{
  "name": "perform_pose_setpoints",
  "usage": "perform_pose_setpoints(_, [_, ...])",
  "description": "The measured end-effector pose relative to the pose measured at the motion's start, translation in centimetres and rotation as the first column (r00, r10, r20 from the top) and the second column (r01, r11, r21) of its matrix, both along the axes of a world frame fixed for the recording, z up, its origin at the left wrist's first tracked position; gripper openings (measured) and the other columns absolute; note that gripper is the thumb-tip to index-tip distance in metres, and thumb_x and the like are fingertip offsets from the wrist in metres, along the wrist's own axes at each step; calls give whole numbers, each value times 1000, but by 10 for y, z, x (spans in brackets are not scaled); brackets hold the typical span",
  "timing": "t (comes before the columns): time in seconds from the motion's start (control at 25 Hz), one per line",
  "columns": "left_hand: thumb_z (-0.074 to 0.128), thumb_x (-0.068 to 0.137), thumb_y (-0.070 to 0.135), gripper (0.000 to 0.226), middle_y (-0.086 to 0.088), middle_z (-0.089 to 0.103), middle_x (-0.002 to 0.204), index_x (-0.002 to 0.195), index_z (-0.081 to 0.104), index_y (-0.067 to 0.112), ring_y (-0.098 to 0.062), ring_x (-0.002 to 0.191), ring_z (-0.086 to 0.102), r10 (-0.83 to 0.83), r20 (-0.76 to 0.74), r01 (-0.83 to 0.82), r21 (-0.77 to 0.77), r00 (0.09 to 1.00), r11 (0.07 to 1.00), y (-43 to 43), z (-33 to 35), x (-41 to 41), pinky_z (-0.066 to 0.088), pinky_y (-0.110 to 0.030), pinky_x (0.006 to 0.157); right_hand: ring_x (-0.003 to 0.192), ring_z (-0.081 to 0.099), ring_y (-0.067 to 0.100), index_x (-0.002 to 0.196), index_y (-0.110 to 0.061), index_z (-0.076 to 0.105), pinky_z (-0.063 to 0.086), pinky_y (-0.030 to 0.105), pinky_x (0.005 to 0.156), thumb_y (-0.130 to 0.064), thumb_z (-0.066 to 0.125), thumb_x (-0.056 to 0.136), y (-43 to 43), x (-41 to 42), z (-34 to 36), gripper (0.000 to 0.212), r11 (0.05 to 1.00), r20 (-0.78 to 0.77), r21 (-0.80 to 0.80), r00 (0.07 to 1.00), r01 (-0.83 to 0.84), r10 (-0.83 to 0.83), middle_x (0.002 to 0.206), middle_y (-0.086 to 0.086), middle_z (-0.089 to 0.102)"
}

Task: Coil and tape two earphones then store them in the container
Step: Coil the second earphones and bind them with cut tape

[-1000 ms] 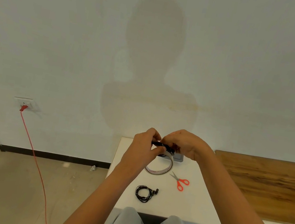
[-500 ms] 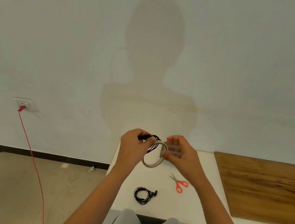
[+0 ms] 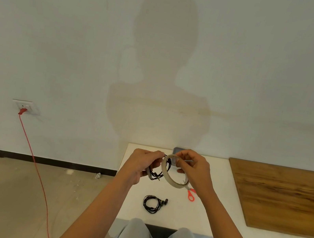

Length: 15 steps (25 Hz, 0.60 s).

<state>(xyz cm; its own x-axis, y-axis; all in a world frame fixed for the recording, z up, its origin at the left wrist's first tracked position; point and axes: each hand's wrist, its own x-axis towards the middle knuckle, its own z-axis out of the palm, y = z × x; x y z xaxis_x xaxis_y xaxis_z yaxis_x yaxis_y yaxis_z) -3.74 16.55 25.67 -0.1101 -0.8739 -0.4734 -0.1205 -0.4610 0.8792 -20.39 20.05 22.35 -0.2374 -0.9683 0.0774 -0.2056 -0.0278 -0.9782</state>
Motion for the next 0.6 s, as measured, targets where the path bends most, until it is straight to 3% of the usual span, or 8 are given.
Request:
perform_pose_setpoints(0.16, [73, 81, 22, 17, 5, 66, 56, 67, 66, 15, -8, 61, 63, -34, -44, 42, 186, 998, 982, -5, -4, 0, 46, -25, 64, 65, 66, 12, 84, -10, 73, 55, 19, 59, -3, 69, 81, -5, -6, 5, 10, 997, -38, 72, 999, -36, 38, 77, 13, 69])
perform_pose_setpoints(0.32, [72, 84, 20, 12, 2, 65, 64, 78, 64, 14, -10, 65, 62, 100, -124, -63, 267, 987, 961, -7, -19, 0, 44, -25, 63, 59, 64, 13, 87, -7, 74, 53, 17, 54, -1, 68, 79, -5, -13, 14, 12, 947, -62, 299, 988, -115, 140, 71, 7, 69])
perform_pose_setpoints(0.48, [71, 84, 15, 11, -3, 65, 73, 79, 62, 12, -12, 68, 62, 239, -215, -164, 316, 947, 934, -6, -28, -7, 45, -26, 63, 56, 67, 14, 95, 1, 70, 53, 20, 50, 7, 53, 88, -4, -14, 16, 19, 844, 107, 489, 975, -221, 193, 77, 14, 69])
perform_pose_setpoints(0.6, [72, 83, 13, 10, -2, 66, 69, 78, 63, 12, -12, 67, 63, 275, -250, -195, 304, 928, 933, -7, -31, -9, 46, -27, 63, 54, 65, 15, 93, 6, 67, 51, 19, 47, 11, 54, 83, -3, -18, 17, 18, 776, 186, 563, 958, -285, 217, 74, 16, 67])
